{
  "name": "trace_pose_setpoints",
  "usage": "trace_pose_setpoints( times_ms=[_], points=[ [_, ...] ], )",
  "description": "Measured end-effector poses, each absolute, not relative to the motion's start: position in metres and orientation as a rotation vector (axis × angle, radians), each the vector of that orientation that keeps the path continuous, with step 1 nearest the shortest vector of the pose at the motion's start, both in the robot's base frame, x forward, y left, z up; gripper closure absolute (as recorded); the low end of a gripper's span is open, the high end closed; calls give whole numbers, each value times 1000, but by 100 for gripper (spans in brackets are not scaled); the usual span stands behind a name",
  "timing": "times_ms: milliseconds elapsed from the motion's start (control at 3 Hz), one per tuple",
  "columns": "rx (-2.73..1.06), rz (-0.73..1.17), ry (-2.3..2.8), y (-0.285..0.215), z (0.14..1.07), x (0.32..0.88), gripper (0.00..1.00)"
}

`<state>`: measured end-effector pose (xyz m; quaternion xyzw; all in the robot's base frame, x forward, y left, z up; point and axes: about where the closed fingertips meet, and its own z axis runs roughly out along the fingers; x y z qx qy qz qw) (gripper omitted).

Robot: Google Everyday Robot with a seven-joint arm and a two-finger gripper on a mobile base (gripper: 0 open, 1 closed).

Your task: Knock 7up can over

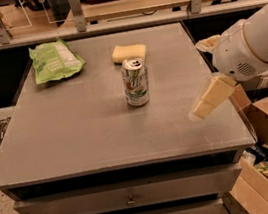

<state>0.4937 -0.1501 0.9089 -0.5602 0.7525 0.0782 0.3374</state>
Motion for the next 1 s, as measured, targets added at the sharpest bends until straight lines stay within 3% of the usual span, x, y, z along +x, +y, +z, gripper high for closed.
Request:
trace_pose_setpoints(
  times_ms=[667,1000],
  points=[
    [-1417,373,1863,-85,876,532,0],
    [-1417,373,1863,-85,876,532,0]
  ],
)
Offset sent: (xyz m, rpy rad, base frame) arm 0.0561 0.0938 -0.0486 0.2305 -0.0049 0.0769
